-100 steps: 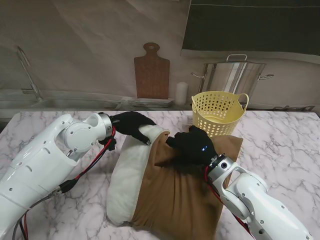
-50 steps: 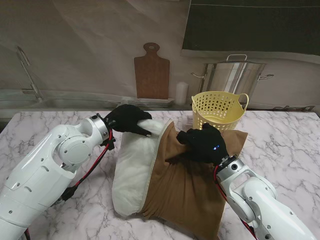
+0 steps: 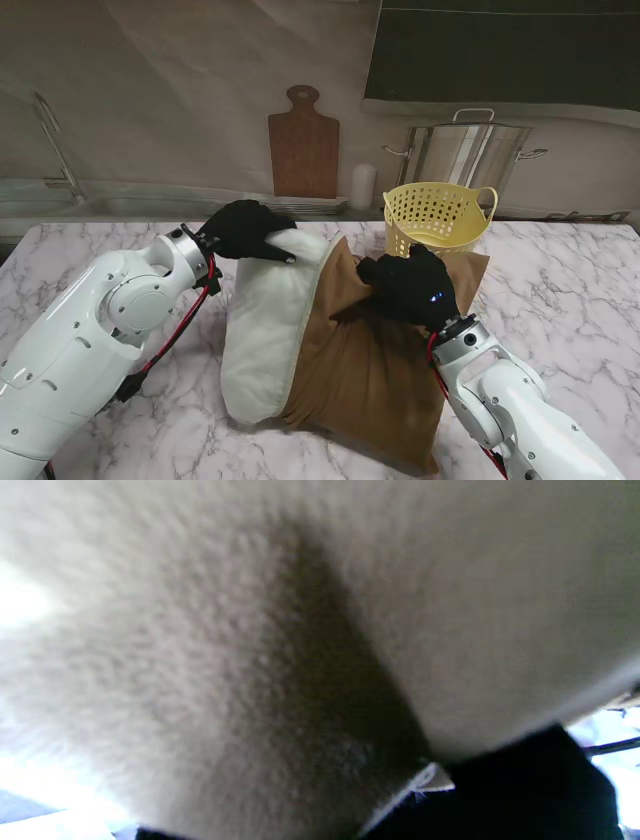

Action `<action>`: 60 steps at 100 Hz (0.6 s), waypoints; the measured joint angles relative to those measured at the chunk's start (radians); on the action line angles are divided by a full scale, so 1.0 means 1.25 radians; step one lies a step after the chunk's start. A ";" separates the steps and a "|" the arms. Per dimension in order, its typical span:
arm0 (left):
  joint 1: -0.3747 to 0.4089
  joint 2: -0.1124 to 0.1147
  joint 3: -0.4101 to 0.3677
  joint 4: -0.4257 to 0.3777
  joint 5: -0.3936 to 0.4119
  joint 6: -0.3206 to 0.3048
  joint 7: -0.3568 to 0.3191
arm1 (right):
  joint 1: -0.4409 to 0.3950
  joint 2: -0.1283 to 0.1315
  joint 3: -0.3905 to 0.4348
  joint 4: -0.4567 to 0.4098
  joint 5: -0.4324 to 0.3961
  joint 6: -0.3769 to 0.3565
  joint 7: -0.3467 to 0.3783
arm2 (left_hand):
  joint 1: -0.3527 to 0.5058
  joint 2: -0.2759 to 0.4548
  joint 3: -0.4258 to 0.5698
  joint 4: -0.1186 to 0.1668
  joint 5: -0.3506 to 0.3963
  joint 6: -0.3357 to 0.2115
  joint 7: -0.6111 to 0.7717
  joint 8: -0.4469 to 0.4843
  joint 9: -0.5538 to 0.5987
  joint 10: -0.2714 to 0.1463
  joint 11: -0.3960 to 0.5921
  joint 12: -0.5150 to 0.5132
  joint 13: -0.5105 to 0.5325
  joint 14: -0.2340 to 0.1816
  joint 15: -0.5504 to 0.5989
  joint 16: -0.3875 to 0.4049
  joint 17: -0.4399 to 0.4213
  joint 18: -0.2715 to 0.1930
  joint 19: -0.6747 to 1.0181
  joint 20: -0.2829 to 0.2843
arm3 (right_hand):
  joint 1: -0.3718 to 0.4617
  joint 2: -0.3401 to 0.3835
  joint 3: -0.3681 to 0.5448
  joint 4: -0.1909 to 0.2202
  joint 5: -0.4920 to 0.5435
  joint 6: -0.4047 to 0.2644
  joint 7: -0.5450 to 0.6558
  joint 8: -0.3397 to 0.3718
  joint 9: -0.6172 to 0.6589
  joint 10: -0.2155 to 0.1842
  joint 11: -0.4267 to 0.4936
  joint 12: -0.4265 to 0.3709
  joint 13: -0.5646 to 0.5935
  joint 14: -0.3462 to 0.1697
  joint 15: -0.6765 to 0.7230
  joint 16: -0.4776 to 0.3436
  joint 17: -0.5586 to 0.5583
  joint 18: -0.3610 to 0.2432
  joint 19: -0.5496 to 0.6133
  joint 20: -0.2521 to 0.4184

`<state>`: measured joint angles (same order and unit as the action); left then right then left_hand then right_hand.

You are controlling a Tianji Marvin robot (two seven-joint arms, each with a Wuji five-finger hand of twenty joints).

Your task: Remove the pillowcase from the pillow and put it in the laundry basket

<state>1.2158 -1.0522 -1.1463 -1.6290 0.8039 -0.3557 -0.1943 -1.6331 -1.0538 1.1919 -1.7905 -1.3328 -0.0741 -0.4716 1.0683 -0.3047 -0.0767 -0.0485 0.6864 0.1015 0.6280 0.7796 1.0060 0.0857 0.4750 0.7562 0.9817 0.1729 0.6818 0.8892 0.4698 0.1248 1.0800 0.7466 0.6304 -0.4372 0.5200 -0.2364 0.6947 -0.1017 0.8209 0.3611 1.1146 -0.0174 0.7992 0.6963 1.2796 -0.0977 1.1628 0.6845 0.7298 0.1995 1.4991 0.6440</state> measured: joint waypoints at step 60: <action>0.047 0.002 -0.059 -0.065 0.128 -0.144 0.095 | -0.079 -0.020 0.084 -0.116 0.137 -0.073 0.172 | 0.000 0.017 0.000 0.000 0.006 0.002 0.016 0.010 -0.001 0.000 0.021 -0.001 0.000 -0.001 0.013 0.008 0.000 -0.005 0.000 0.000 | -0.415 0.062 0.040 0.112 -0.291 0.134 -0.540 0.064 -0.590 0.141 -0.370 -0.343 -0.552 0.164 -0.752 -0.242 -0.427 0.119 -0.446 -0.044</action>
<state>1.2745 -1.0494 -1.2197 -1.7105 0.9639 -0.5362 -0.0757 -1.7313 -1.0791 1.2975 -1.9354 -1.1614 -0.1659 -0.2567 1.0689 -0.2837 -0.0769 -0.0486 0.6939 0.1042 0.6474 0.7915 1.0051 0.0857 0.5014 0.7544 0.9817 0.1712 0.6976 0.8997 0.4698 0.1191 1.0800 0.7466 0.1117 -0.3597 0.5696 -0.0965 0.3315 0.0662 0.1460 0.4413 0.3771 0.1587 0.3364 0.2674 0.5894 0.1071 0.2233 0.3814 0.1961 0.3482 0.9414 0.5890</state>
